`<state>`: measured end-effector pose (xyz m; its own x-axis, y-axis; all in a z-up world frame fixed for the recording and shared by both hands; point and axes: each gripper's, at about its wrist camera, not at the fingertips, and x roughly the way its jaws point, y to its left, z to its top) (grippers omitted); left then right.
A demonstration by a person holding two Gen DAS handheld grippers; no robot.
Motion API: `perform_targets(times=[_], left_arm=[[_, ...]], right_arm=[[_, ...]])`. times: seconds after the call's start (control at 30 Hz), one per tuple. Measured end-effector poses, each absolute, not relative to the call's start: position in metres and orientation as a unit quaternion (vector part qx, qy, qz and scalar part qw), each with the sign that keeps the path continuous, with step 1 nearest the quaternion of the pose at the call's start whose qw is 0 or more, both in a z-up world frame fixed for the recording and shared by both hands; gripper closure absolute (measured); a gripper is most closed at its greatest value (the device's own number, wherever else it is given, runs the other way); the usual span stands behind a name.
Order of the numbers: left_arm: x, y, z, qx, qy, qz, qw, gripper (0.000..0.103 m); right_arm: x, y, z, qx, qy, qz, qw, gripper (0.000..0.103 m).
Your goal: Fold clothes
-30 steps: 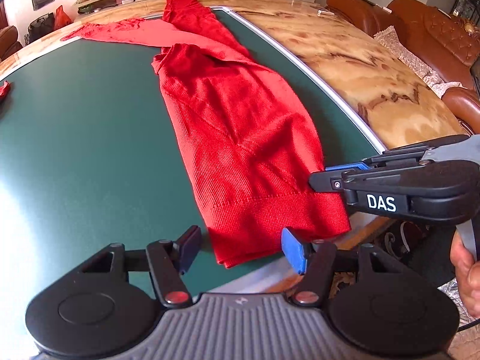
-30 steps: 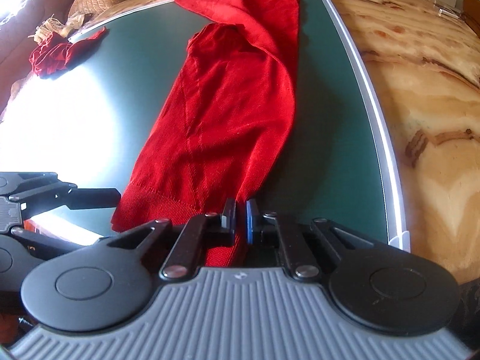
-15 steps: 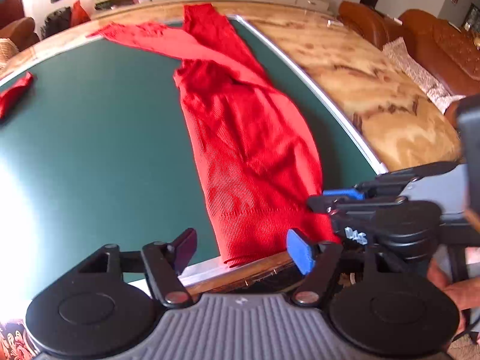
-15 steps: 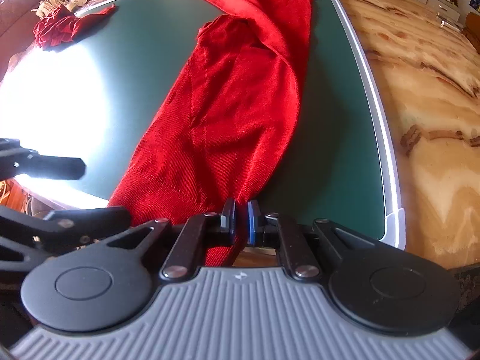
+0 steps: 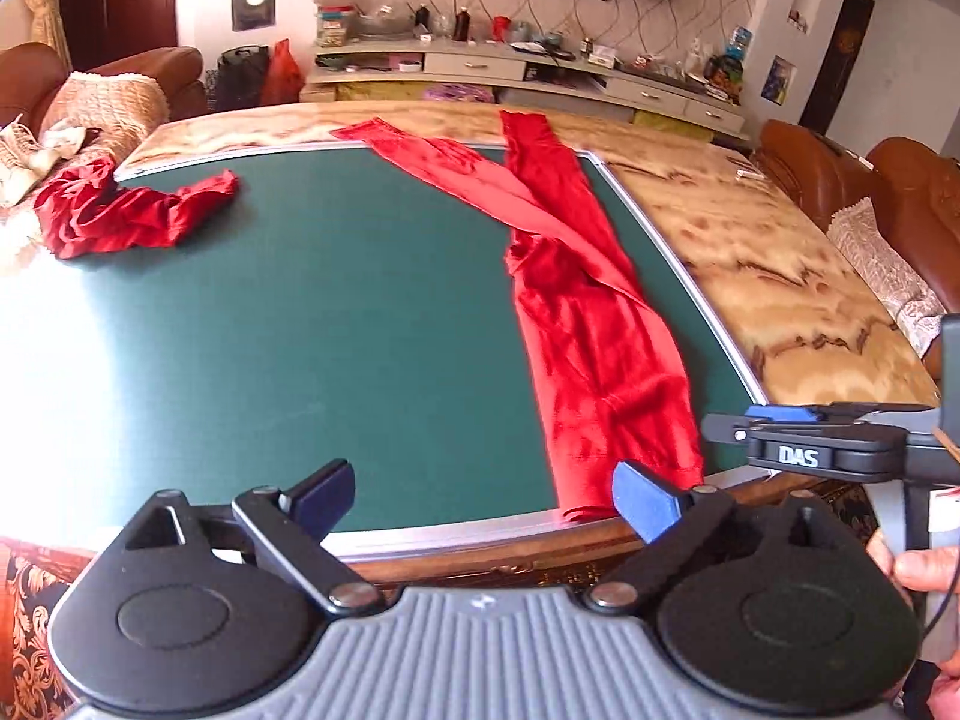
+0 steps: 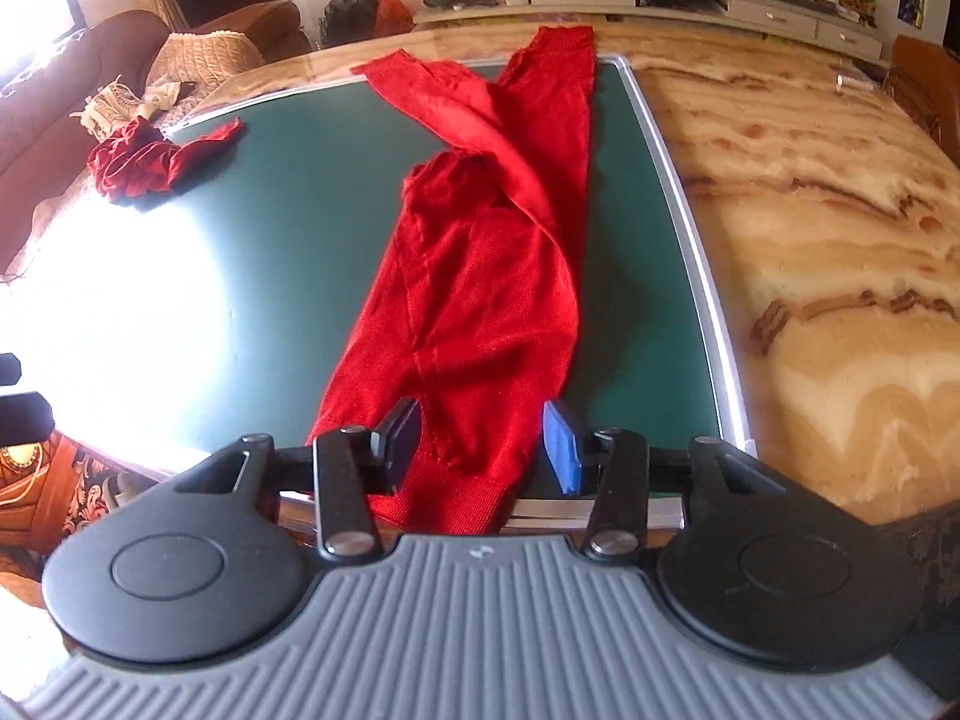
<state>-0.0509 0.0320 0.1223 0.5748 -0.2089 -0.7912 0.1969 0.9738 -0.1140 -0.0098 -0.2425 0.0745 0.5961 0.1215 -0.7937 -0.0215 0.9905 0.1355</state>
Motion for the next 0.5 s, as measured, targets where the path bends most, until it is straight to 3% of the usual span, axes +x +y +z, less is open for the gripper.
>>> perform_targets(times=[0.3,0.5], left_arm=[[-0.058,0.067,0.118,-0.017,0.439,-0.098,0.893,0.007],[-0.018,0.072,0.106,-0.005,0.448,-0.099,0.889,0.007]], right_arm=[[-0.019,-0.229,0.083,0.035,0.423,0.043,0.905,0.05],[0.0,-0.24,0.072,0.04,0.427,0.038,0.903,0.05]])
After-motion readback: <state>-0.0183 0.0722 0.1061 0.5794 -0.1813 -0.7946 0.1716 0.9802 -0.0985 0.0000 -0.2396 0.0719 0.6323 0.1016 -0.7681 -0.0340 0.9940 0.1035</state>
